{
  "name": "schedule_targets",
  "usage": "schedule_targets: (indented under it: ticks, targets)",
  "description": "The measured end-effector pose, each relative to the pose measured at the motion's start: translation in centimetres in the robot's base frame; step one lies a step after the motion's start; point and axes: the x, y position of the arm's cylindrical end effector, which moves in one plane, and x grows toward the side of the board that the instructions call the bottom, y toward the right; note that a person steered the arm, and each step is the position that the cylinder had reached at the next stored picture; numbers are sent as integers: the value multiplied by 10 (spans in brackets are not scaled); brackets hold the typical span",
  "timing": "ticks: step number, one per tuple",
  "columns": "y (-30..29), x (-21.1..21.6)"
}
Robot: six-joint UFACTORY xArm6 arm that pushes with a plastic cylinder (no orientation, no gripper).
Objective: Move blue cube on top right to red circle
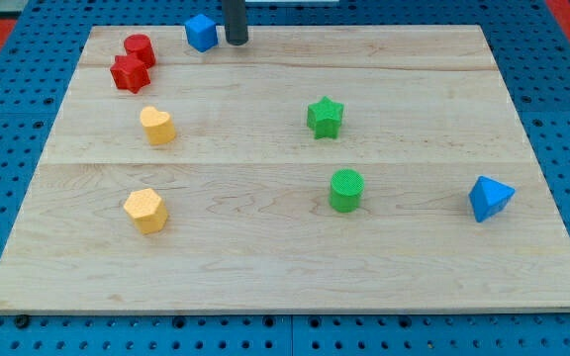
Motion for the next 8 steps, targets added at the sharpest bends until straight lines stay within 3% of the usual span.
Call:
schedule_targets:
  ticks: [4,5,8]
  targets:
    - [-62,-14]
    - [-34,-15]
    - [-67,24]
